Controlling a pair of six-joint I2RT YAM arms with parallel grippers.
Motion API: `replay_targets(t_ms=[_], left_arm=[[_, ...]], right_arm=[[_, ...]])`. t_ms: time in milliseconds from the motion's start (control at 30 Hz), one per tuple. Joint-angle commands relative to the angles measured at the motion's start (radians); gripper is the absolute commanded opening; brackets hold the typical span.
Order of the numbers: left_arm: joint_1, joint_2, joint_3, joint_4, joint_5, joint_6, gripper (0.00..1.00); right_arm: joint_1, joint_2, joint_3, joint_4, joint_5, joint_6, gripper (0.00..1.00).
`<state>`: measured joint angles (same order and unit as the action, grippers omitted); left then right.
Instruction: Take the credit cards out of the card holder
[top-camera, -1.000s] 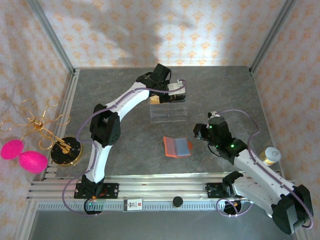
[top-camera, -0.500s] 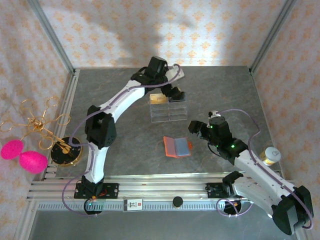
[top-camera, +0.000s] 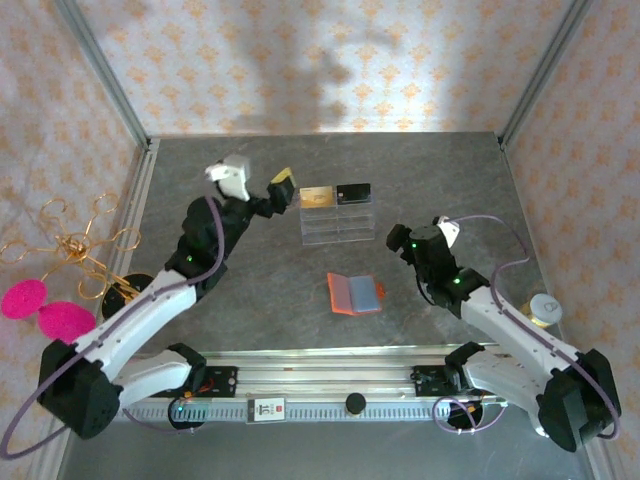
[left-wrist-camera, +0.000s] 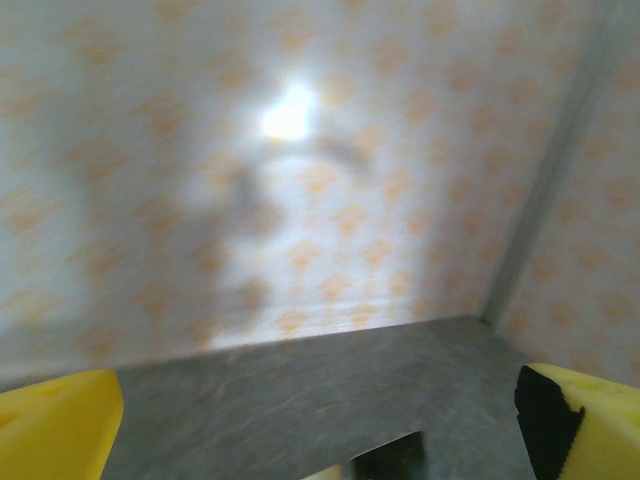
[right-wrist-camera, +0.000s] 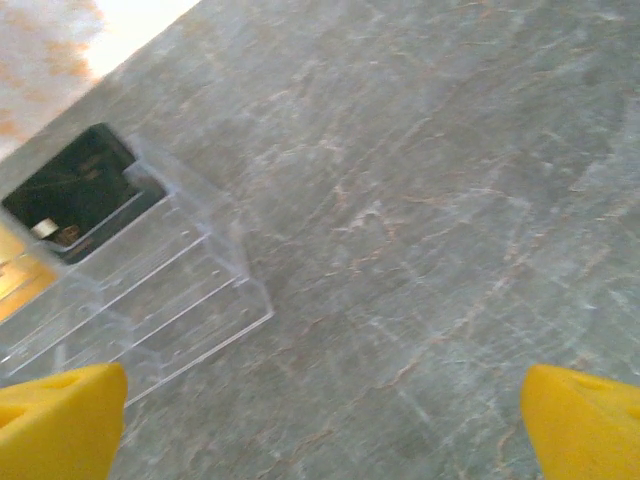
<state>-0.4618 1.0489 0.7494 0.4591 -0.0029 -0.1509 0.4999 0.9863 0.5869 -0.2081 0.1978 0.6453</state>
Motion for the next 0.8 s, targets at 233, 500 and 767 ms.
replay_targets(t_ms=[233,500,767], left_arm=[[0.195,-0.099,-0.225,-0.208,-0.555,-0.068,0.99],[0.373,0.138,-0.392,0.307,-0.427,0.008,0.99],[0.422,0.420,-0.447,0.644,-0.324,0.079,1.00]], right_arm=[[-0.006,0.041,0.045,0.011,0.103,0.048,1.00],[-0.006,0.018,0.024,0.041,0.133,0.013,1.00],[-0.006,-0.066,0.025,0.024,0.222,0.019,1.00]])
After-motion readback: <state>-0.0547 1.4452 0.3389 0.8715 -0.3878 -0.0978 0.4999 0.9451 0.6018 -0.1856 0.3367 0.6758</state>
